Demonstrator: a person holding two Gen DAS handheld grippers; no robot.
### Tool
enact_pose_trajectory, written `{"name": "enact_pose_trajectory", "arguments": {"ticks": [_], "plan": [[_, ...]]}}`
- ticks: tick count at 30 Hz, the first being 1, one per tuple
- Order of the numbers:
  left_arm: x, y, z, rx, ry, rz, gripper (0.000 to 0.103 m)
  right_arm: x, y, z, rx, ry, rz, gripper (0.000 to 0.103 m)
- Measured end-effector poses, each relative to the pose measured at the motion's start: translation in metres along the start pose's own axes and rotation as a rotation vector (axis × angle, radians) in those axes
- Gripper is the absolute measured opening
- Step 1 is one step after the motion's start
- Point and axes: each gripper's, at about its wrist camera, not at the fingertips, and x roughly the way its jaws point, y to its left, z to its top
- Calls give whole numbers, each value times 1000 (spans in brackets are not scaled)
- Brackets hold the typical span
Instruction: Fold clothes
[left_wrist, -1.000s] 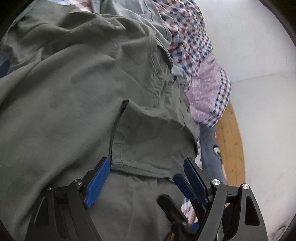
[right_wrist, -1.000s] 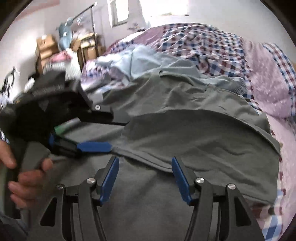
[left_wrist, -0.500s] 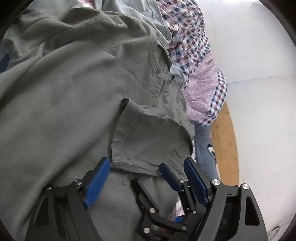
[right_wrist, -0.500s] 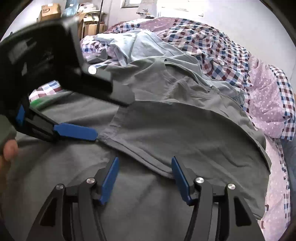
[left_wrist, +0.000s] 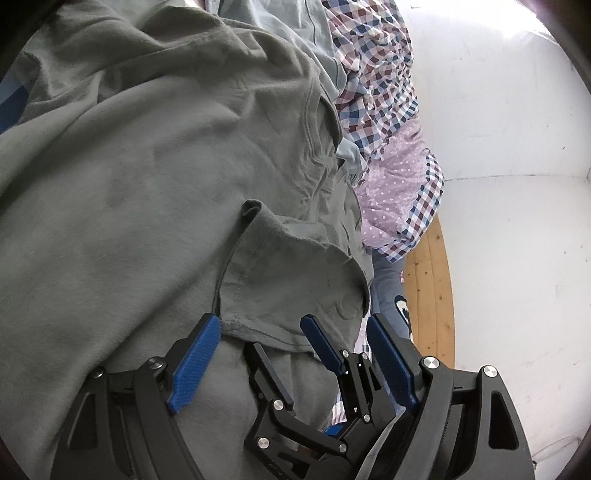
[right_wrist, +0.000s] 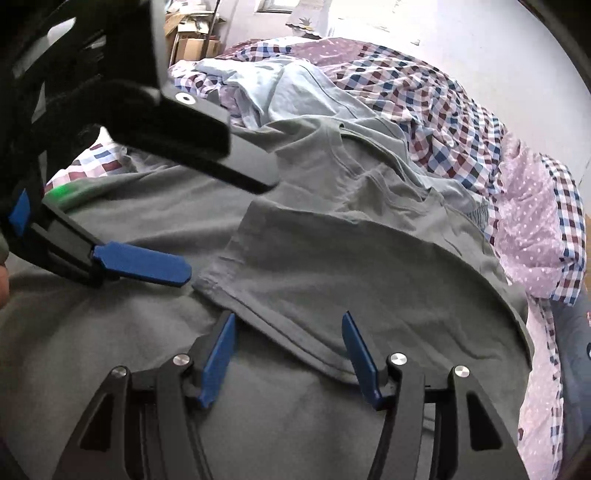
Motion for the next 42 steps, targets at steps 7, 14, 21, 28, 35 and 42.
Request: {"name": "enact_pose_trajectory", "arguments": {"ticks": [7,14,21,28,35,42], "plan": [[2,-2,-2,6,-3,15,85,-4,-11,2,71,-17,42,3],[3,-6,-5,-1,-11,26,85,-29,-16,12,116,-104,86,3],[2,-5,-6,-43,-26,-43,76,-54,-7,18,75,-179,150,3],[4,-6,-7,-44,-31,-52,28,-52,3,12,42,-166,191,3],[-9,-10,-3,-13,-94,-39,4,-43,1,7,60,-137,168,15],[-34,-19,6,72,-183,-16,3,-30,-23,-4,76,-74,60,44]]}}
